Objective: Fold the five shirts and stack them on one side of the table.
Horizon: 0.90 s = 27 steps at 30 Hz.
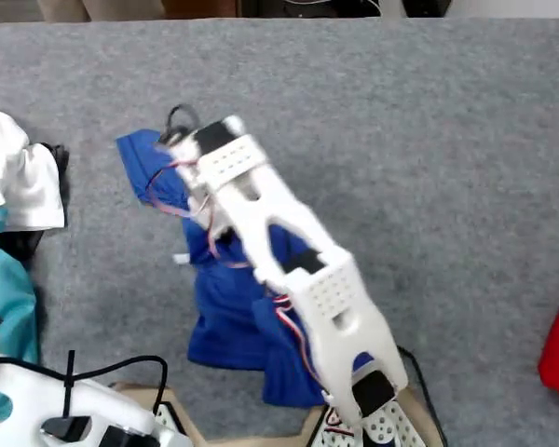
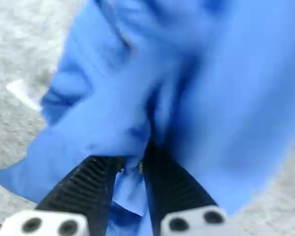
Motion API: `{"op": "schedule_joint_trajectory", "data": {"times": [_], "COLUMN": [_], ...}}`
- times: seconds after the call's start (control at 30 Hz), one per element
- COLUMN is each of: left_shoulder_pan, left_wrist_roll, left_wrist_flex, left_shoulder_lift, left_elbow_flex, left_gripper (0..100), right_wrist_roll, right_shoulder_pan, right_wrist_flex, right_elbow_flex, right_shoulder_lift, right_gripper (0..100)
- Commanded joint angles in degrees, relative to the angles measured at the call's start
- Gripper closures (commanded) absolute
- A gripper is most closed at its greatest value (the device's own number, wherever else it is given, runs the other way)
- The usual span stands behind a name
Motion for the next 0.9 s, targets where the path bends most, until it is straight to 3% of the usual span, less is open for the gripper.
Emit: {"op": "schedule_joint_trajectory", "data": {"times": [0.0, 0.13, 0.4, 0.63, 0.87], "left_shoulder_pan": [-0.1, -0.1, 0.0, 0.0, 2.3], "left_wrist_roll": [-0.4, -0.4, -0.4, -2.5, -7.3], "left_wrist_flex": [-0.4, -0.4, -0.4, -0.2, 7.1], "left_shoulder_lift": [-1.7, -2.9, -5.3, -5.8, -7.0], "left_elbow_flex": [0.2, 0.2, 0.2, 0.2, -0.4], "left_gripper": [71, 71, 71, 71, 71], "right_wrist_roll": [-0.4, -0.1, 6.9, 15.5, 24.1], "right_shoulder_pan": [6.4, 13.8, 32.1, 48.4, 61.8], "right_wrist_flex": [0.9, 0.9, 0.6, -1.3, -6.9], "right_elbow_flex": [-2.6, 0.2, 14.5, 15.3, 15.8], "right_shoulder_lift": [-8.6, -12.4, -17.5, -17.5, -17.5], "right_gripper": [99.3, 99.3, 99.3, 99.3, 99.3]}}
